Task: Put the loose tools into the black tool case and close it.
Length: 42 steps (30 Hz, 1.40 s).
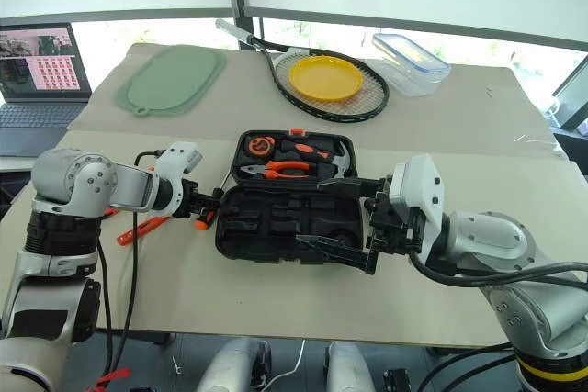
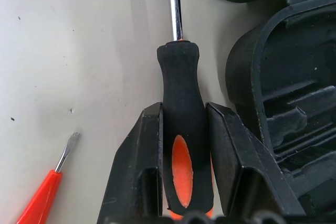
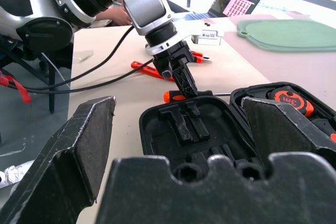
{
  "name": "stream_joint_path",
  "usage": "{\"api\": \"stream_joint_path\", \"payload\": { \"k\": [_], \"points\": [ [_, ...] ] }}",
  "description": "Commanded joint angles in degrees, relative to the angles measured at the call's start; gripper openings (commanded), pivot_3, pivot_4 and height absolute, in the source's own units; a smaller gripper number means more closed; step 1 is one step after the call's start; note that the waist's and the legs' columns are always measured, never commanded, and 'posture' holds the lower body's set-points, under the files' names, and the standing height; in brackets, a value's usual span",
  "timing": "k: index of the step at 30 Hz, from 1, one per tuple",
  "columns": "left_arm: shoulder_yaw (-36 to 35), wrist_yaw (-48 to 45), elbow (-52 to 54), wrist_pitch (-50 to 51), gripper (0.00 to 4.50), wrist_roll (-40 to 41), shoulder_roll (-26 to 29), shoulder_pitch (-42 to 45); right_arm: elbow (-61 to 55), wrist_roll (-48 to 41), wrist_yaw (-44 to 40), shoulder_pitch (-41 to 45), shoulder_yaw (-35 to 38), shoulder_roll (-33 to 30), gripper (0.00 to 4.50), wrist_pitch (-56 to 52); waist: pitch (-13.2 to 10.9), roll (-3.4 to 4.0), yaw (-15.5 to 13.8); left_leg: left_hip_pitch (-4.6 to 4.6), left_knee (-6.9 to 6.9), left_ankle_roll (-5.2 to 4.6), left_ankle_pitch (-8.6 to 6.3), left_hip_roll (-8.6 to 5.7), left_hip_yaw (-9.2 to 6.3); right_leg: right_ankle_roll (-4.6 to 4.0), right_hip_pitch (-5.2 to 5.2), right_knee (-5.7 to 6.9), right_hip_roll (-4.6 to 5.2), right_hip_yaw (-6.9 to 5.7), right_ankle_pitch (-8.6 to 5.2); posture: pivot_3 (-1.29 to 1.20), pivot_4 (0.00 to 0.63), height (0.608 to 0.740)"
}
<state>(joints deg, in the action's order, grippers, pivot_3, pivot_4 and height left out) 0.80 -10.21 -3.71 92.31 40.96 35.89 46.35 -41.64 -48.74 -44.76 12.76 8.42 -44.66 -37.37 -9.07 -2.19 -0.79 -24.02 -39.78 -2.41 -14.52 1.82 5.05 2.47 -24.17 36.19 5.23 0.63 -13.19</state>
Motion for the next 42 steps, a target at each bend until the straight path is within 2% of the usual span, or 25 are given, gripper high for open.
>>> {"api": "stream_joint_path", "payload": {
  "k": [1, 4, 6, 8, 10, 13, 16, 19, 26, 31, 37, 42],
  "points": [
    [-2.0, -0.9, -1.5, 0.2, 0.77, -2.6, 4.6, 1.9, -0.6, -1.1, -0.1, 0.4, 2.7, -1.3, 4.5, 0.6, 0.0, 0.0, 0.1, 0.0, 0.0, 0.0, 0.0, 0.0, 0.0, 0.0, -0.01, 0.01, -0.01, 0.0, 0.0, 0.0, 0.15, 0.738],
    [1.3, -4.3, -3.2, -3.4, 0.77, -5.5, 8.9, 5.1, 0.0, -0.5, -0.7, -0.3, 3.8, -2.5, 4.5, 0.7, 0.0, -0.02, 0.5, -0.04, 0.02, 0.04, 0.02, -0.01, 0.02, -0.03, -0.1, 0.01, -0.09, 0.01, 0.0, 0.0, 0.15, 0.738],
    [6.8, -9.2, -4.1, -11.8, 0.77, -9.8, 12.6, 6.9, 0.2, -0.3, -0.9, -0.8, 4.7, -3.4, 4.5, 0.7, 0.0, -0.02, 0.4, -0.04, 0.04, 0.05, 0.03, -0.01, 0.01, -0.05, -0.1, 0.0, -0.1, -0.01, -0.01, 0.0, 0.15, 0.738],
    [14.1, -21.0, -3.5, -30.1, 0.77, -17.0, 16.6, 9.0, 0.5, 0.5, -1.6, -1.7, 5.5, -4.6, 4.5, 0.9, 0.0, -0.02, 0.0, -0.04, 0.03, 0.04, 0.02, -0.04, 0.02, -0.04, -0.08, -0.01, -0.05, -0.01, -0.01, 0.0, 0.15, 0.738],
    [18.4, -30.8, -3.6, -43.6, 0.77, -21.9, 18.6, 10.4, 0.7, 1.4, -2.2, -2.4, 5.7, -5.6, 4.5, 1.2, 0.0, -0.03, -0.5, -0.11, 0.0, 0.04, 0.02, -0.12, 0.07, -0.05, -0.08, -0.07, 0.0, -0.09, -0.01, 0.0, 0.15, 0.738],
    [21.1, -46.5, -5.1, -56.0, 0.77, -23.0, 16.9, 12.9, 1.0, 2.8, -3.3, -3.7, 6.1, -7.3, 4.5, 1.6, 0.0, -0.03, -1.3, -0.19, -0.08, -0.02, 0.0, -0.09, 0.21, -0.05, -0.07, -0.15, 0.06, -0.12, 0.0, 0.0, 0.15, 0.738],
    [23.6, -57.3, -6.2, -65.4, 0.77, -25.6, 15.2, 13.4, 1.6, 3.8, -3.9, -4.3, 6.5, -8.1, 4.5, 1.8, 0.0, -0.02, -1.3, -0.23, -0.15, -0.13, -0.06, -0.09, 0.39, -0.03, -0.07, -0.18, 0.02, -0.1, 0.0, 0.0, 0.15, 0.738],
    [27.8, -66.3, -8.2, -73.1, 0.77, -28.8, 11.3, 14.3, 2.3, 4.4, -4.2, -5.0, 7.3, -8.6, 4.5, 1.8, 0.0, -0.01, -1.1, -0.23, -0.15, -0.14, -0.06, -0.07, 0.41, -0.01, -0.1, -0.14, -0.04, -0.07, 0.0, 0.0, 0.15, 0.738],
    [34.6, -72.3, -17.1, -80.0, 0.77, -40.2, 2.4, 17.8, 2.9, 5.6, -4.0, -6.2, 8.3, -8.9, 4.5, 1.6, 0.0, -0.02, -1.0, -0.32, -0.3, -0.18, -0.07, -0.06, 0.32, 0.04, -0.1, -0.13, -0.1, -0.08, 0.0, 0.0, 0.15, 0.738],
    [34.9, -67.7, -28.5, -81.2, 0.77, -47.2, -4.8, 21.7, 3.2, 6.8, -4.3, -7.3, 8.8, -9.1, 4.5, 2.0, 0.0, -0.02, -1.3, -0.41, -0.49, -0.33, -0.16, -0.1, 0.16, 0.21, -0.07, -0.15, -0.05, -0.04, 0.03, 0.0, 0.15, 0.738],
    [35.7, -69.3, -33.7, -83.2, 0.77, -51.8, -8.0, 22.7, 2.5, 7.0, -3.8, -7.9, 9.1, -8.5, 4.5, 2.0, 0.0, -0.02, -1.2, -0.49, -0.56, -0.36, -0.18, -0.09, 0.07, 0.24, -0.12, -0.14, -0.05, -0.04, 0.05, 0.0, 0.15, 0.738],
    [35.8, -70.4, -34.1, -80.9, 0.77, -54.5, -9.3, 22.4, 2.3, 7.0, -2.9, -7.8, 9.0, -7.8, 4.5, 2.1, 0.0, -0.02, -1.2, -0.48, -0.63, -0.37, -0.18, -0.09, 0.02, 0.26, -0.08, -0.11, -0.04, -0.04, 0.06, 0.0, 0.15, 0.738]
  ]
}}
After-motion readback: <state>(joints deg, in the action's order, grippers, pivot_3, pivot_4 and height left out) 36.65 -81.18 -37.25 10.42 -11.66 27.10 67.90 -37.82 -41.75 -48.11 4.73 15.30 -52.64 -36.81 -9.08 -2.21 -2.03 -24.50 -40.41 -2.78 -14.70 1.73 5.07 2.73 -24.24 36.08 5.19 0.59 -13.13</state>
